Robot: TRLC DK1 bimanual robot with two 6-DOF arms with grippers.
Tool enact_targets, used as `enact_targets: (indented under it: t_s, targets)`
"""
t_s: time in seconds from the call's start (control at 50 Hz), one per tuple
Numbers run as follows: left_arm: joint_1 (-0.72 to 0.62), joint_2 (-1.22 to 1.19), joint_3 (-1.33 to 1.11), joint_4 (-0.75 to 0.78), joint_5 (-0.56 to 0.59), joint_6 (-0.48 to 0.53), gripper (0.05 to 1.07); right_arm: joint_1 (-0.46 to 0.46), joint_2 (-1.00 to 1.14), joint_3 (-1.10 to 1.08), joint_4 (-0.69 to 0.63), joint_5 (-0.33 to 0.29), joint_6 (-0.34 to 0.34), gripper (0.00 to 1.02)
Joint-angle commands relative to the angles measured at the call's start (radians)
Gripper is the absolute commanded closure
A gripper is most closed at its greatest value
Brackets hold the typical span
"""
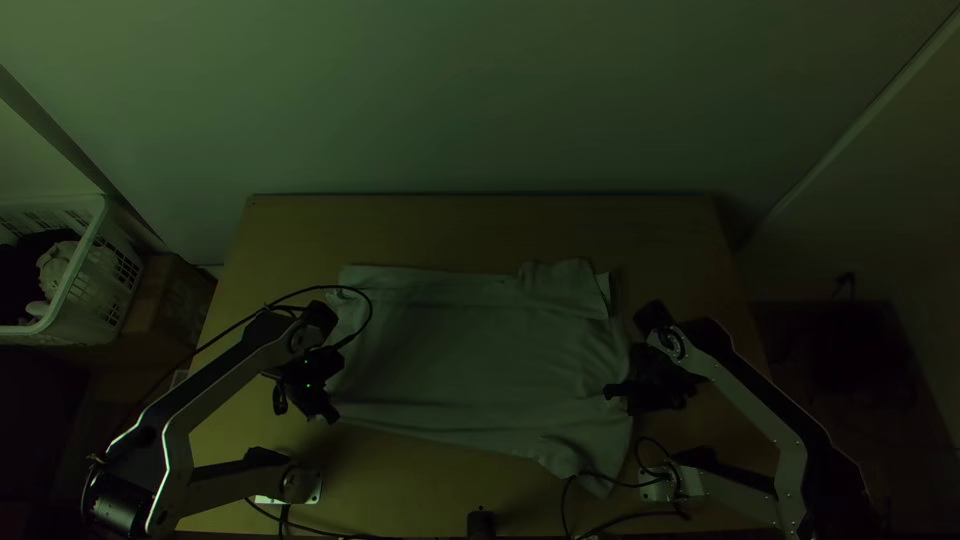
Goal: Fold the t-shirt
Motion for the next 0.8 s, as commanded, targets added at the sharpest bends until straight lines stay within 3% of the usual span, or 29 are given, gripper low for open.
enact_targets:
  t_s: [0.0, 0.78]
  targets:
    - [0.043, -0.016, 0.027, -0.020, -0.005, 0.054, 1.04, -0.013, -0.005, 0.022, -0.020, 0.031, -0.026, 1.00]
    - [0.134, 0.134, 0.365, -0.003, 0.000, 0.043, 1.04, -0.065, 0.116, 0.281, -0.024, 0.047, -0.032, 1.00]
